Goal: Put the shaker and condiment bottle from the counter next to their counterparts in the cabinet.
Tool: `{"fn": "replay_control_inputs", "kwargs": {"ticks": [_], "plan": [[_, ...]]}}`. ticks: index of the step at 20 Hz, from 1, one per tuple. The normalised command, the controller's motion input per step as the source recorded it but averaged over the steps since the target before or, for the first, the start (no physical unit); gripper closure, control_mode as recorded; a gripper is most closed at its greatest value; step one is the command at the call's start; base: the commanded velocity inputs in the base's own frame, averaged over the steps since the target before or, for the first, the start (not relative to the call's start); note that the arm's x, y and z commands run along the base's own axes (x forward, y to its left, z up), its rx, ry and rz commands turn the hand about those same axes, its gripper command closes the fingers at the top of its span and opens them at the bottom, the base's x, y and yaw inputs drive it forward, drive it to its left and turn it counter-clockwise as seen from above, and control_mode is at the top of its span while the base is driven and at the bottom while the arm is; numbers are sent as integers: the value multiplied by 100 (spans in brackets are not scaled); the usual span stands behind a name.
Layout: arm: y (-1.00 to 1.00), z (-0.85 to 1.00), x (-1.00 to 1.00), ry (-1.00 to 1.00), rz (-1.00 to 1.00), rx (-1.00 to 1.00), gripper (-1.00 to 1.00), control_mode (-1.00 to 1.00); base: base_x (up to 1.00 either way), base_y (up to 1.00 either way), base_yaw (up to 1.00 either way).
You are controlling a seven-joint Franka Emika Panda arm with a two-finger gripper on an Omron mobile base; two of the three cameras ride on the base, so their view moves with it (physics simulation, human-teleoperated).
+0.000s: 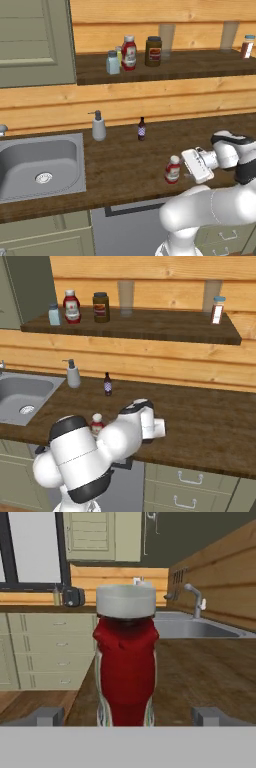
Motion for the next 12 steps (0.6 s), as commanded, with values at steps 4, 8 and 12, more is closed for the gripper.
{"fn": "replay_control_inputs", "kwargs": {"ticks": [4, 8, 12], "plan": [[0, 0, -12, 0, 0, 3, -100, -100, 0, 0, 0], [13, 0, 0, 0, 0, 1, -100, -100, 0, 0, 0], [46, 0, 0, 0, -1, 0, -100, -100, 0, 0, 0]]}}
